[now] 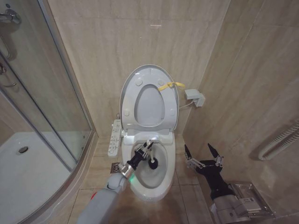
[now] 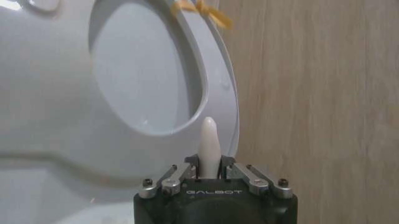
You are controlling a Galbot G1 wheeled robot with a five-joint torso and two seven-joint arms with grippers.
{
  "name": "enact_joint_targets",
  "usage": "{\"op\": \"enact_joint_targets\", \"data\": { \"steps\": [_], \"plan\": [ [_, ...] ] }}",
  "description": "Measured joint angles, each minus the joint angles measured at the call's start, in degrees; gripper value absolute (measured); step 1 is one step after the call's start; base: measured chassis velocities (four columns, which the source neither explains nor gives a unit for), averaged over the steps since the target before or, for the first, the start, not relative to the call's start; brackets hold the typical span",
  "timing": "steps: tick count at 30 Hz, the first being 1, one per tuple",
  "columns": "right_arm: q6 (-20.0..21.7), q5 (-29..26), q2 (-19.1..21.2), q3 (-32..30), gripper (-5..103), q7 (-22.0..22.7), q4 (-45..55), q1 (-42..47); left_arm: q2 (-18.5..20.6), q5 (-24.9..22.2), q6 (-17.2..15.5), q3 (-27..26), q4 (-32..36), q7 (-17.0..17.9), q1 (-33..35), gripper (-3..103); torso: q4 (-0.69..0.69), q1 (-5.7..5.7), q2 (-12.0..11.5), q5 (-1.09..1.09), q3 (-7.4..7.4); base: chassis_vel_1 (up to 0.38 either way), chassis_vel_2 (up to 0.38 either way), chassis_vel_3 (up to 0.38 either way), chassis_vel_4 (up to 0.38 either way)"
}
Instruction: Open the toilet lid, clean the toilet bowl with a toilet brush, close the toilet lid, and flush.
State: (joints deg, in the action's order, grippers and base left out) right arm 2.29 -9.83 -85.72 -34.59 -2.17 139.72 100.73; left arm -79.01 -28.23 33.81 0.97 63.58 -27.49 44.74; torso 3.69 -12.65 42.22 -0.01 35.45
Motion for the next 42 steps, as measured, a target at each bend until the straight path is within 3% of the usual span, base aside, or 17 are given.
{"op": "enact_joint_targets", "data": {
  "steps": [12,17,22,36,42],
  "plan": [
    [0.0,0.0,0.0,0.0,100,0.0,0.0,0.0,0.48,0.64,2.71,-0.71,-5.7,-1.45,0.65,21,-0.06,0.0,0.0,0.01,-0.01,0.0,0.0,0.0,0.0],
    [0.0,0.0,0.0,0.0,100,0.0,0.0,0.0,0.48,2.24,2.78,-0.55,-3.46,-1.5,0.3,21,-0.02,0.0,0.0,0.01,0.0,0.0,0.0,0.0,0.0],
    [0.0,0.0,0.0,0.0,100,0.0,0.0,0.0,-0.77,0.74,2.47,-0.03,-2.1,-0.98,-0.51,21,0.0,0.0,0.0,0.0,0.0,0.0,0.0,0.0,0.0],
    [0.0,0.0,0.0,0.0,100,0.0,0.0,0.0,0.08,2.74,4.17,-0.92,-5.78,-2.48,0.3,21,-0.03,0.0,0.0,0.01,0.0,0.0,0.0,0.0,0.0],
    [0.0,0.0,0.0,0.0,100,0.0,0.0,0.0,-1.04,1.81,2.73,0.1,-1.03,-1.26,-0.33,21,0.0,0.0,0.0,0.0,0.0,0.0,0.0,0.0,0.0]
  ]
}}
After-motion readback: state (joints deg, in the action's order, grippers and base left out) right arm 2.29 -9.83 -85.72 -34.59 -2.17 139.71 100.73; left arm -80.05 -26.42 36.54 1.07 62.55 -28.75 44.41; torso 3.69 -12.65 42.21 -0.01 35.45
